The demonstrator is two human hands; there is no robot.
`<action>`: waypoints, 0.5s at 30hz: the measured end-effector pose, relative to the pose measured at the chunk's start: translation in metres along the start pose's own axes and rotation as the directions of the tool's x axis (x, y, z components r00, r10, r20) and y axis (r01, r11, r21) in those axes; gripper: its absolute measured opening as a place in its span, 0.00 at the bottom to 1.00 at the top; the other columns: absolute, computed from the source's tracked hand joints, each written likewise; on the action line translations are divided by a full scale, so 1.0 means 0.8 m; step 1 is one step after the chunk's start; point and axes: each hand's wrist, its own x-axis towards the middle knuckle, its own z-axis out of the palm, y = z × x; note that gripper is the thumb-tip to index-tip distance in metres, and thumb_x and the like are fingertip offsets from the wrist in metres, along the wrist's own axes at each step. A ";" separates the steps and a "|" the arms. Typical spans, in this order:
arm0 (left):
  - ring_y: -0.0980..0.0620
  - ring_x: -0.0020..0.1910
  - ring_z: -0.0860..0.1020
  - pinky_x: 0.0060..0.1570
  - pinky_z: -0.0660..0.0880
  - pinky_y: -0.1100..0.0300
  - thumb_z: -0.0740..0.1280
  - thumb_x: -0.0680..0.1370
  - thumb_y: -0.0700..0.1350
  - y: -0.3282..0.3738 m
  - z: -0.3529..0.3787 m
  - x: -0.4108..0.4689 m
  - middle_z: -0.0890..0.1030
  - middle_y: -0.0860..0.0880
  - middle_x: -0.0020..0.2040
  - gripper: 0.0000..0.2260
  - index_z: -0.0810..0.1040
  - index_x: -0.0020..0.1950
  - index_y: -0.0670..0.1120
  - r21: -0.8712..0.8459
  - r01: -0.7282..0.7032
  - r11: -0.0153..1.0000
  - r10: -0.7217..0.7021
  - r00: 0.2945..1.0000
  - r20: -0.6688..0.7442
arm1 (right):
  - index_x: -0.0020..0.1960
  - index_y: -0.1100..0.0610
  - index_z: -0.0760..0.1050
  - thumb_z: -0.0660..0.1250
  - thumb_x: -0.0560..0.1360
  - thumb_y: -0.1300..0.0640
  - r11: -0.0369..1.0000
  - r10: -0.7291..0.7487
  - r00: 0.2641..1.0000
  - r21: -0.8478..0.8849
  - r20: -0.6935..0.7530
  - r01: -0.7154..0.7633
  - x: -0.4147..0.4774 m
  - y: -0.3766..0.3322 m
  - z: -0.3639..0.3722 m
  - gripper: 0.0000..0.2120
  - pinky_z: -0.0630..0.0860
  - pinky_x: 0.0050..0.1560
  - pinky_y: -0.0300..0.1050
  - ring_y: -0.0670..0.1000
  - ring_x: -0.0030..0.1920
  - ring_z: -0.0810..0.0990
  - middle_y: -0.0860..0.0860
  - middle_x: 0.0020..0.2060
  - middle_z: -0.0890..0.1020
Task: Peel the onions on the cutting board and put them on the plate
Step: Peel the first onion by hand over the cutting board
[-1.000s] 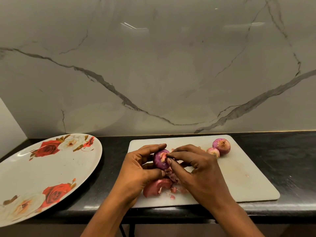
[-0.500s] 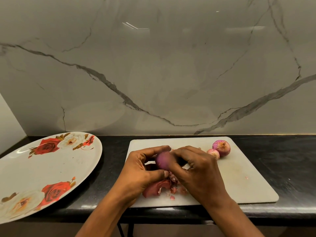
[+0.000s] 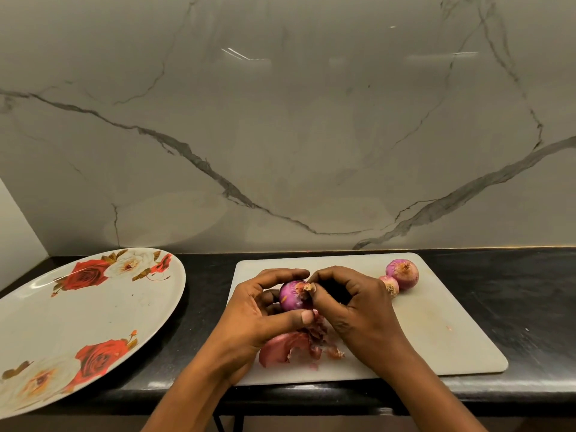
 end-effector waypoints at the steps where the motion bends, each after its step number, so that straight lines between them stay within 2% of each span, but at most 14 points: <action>1: 0.36 0.62 0.83 0.62 0.81 0.40 0.82 0.69 0.35 0.000 0.000 0.000 0.83 0.39 0.64 0.27 0.84 0.66 0.49 -0.007 -0.002 1.000 0.002 1.000 -0.006 | 0.51 0.49 0.84 0.66 0.77 0.46 0.999 0.022 1.000 0.027 0.022 -0.023 0.001 0.000 0.000 0.11 0.83 0.45 0.50 0.48 0.45 0.85 0.43 0.42 0.85; 4: 0.38 0.62 0.83 0.62 0.81 0.42 0.81 0.71 0.35 0.002 -0.001 -0.001 0.84 0.41 0.63 0.24 0.84 0.66 0.49 -0.062 0.011 0.998 -0.011 1.000 -0.001 | 0.49 0.49 0.82 0.65 0.79 0.47 0.995 0.069 0.996 0.073 0.057 -0.073 0.002 0.000 0.000 0.08 0.81 0.45 0.56 0.50 0.42 0.83 0.47 0.41 0.84; 7: 0.39 0.64 0.83 0.60 0.82 0.49 0.78 0.75 0.37 0.004 -0.004 0.000 0.84 0.43 0.64 0.21 0.83 0.67 0.47 -0.092 0.005 0.996 -0.005 1.000 0.002 | 0.49 0.49 0.81 0.67 0.82 0.55 0.985 0.110 0.991 0.122 0.072 -0.118 0.003 0.002 -0.001 0.05 0.82 0.47 0.57 0.51 0.44 0.83 0.49 0.42 0.84; 9: 0.39 0.65 0.82 0.59 0.82 0.53 0.76 0.75 0.39 0.004 -0.005 0.001 0.84 0.42 0.65 0.20 0.83 0.67 0.45 -0.112 0.009 0.994 -0.009 1.000 0.003 | 0.49 0.49 0.81 0.67 0.82 0.56 0.983 0.112 0.991 0.134 0.076 -0.122 0.002 0.001 -0.001 0.06 0.82 0.46 0.57 0.51 0.44 0.83 0.48 0.42 0.84; 12: 0.37 0.65 0.82 0.61 0.82 0.51 0.72 0.76 0.40 0.004 -0.007 0.002 0.82 0.38 0.66 0.20 0.81 0.69 0.42 -0.161 0.036 0.986 -0.029 0.999 0.041 | 0.49 0.48 0.80 0.66 0.82 0.56 0.981 0.114 0.988 0.143 0.104 -0.128 0.001 -0.002 -0.001 0.06 0.83 0.44 0.55 0.50 0.43 0.82 0.48 0.42 0.83; 15: 0.34 0.65 0.81 0.65 0.80 0.45 0.69 0.79 0.42 0.005 -0.008 0.003 0.80 0.35 0.68 0.20 0.79 0.71 0.40 -0.223 0.074 0.972 -0.050 0.992 0.113 | 0.50 0.48 0.80 0.66 0.83 0.58 0.976 0.125 0.985 0.160 0.122 -0.144 0.001 -0.003 -0.001 0.08 0.82 0.43 0.48 0.45 0.42 0.81 0.47 0.43 0.82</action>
